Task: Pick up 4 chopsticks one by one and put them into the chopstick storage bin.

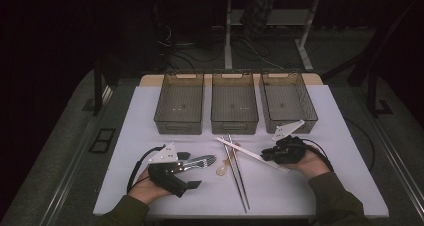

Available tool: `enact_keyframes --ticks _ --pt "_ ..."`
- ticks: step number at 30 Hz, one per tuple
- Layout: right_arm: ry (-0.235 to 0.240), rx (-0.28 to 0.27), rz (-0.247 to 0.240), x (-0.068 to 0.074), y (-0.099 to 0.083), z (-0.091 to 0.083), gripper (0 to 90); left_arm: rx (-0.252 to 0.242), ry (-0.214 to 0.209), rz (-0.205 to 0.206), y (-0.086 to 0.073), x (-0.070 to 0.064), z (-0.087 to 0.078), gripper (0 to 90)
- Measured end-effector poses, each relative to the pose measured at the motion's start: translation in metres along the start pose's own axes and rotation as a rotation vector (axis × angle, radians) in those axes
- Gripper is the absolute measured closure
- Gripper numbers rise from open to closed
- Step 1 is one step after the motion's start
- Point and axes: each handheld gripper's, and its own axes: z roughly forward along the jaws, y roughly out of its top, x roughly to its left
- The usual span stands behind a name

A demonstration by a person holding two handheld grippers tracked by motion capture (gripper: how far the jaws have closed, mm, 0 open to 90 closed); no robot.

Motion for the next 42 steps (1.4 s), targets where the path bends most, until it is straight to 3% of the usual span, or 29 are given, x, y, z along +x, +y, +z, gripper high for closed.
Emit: enact_keyframes --ticks 15,42 --pt "0.0 0.003 -0.005 -0.001 0.0 0.001 79.1 0.0 0.0 0.0 0.0 0.0 0.0 0.4" --pt "-0.026 0.067 -0.04 0.0 0.0 0.014 80.1 0.001 -0.001 0.001 0.0 0.0 0.0 0.4"
